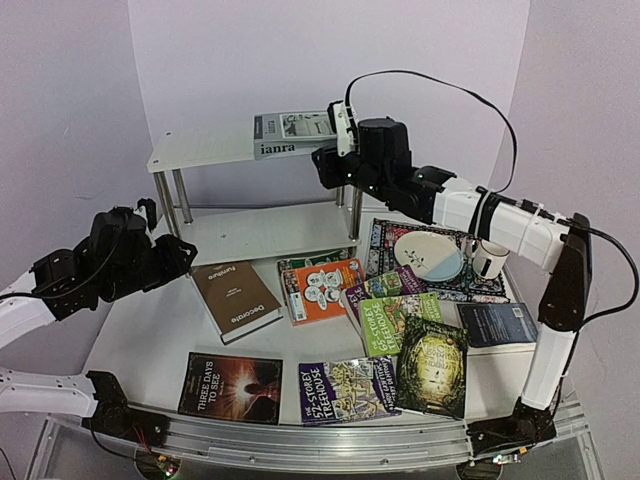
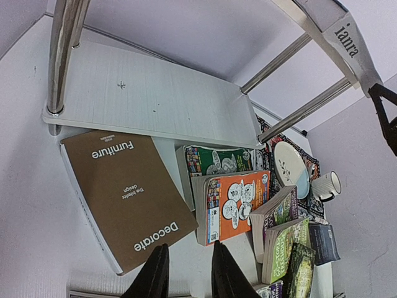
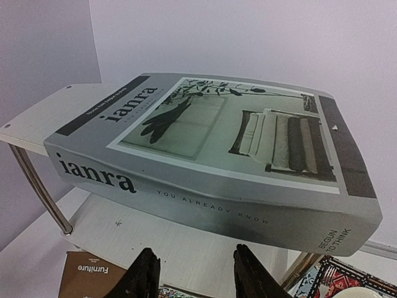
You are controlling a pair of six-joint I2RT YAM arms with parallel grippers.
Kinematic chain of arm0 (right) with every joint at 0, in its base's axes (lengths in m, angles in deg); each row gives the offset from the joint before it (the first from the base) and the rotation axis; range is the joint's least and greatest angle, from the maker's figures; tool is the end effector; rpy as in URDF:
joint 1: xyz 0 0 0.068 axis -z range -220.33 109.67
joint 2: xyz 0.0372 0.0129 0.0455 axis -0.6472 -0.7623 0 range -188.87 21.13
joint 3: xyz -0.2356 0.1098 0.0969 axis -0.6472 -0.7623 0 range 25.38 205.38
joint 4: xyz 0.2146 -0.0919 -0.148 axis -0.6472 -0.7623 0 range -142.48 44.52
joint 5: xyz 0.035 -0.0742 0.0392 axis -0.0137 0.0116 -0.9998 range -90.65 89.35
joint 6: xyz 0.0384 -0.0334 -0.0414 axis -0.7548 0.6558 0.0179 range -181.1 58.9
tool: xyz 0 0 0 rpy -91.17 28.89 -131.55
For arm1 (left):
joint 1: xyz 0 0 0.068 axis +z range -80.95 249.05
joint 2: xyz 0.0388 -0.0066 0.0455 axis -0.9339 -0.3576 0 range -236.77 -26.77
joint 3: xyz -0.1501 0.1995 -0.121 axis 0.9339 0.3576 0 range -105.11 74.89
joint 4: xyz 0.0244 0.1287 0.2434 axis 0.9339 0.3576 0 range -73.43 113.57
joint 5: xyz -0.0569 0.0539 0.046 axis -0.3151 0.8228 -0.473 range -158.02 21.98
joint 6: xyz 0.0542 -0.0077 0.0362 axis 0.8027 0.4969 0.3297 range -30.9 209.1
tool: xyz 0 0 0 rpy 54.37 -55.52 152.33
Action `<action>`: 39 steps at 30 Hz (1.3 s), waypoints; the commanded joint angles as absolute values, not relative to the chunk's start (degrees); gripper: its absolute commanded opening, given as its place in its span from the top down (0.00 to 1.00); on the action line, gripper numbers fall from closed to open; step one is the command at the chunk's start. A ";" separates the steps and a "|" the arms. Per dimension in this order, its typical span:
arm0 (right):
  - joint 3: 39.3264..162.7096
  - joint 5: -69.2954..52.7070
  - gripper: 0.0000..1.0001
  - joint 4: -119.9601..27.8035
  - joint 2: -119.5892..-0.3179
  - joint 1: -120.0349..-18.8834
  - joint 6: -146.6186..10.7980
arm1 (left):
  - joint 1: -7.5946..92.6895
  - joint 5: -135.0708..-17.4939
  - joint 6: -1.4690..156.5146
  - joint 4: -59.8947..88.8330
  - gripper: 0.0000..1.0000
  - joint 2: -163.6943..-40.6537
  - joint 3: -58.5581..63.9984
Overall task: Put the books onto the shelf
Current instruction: Adjust the book on the shelf.
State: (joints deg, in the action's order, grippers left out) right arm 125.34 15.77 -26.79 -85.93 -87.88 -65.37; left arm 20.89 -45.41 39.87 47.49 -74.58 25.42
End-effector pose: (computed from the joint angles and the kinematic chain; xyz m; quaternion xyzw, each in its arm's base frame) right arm 0.3389 0.3489 0.4226 -0.1278 0.6223 0.2540 0.7293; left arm 0.1513 -0.1393 0.3207 -0.1071 0.8451 -0.2607 0.4543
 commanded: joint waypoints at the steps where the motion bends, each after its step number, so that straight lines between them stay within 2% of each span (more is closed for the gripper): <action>1: 129.26 17.93 0.58 -22.72 -87.43 -88.19 -64.97 | 21.09 -45.26 41.27 45.00 0.74 -74.72 23.87; 25: 140.21 22.37 0.62 -22.37 -96.75 -88.21 -64.91 | 21.06 -44.65 40.82 43.64 0.74 -75.88 25.50; 39: 146.49 27.83 0.55 -21.12 -102.29 -89.44 -65.77 | 21.23 -44.26 41.66 43.56 0.76 -78.01 23.28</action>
State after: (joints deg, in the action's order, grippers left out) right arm 142.47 24.57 -24.86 -100.48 -88.63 -65.47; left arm 20.89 -45.28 40.52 45.76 -76.88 25.54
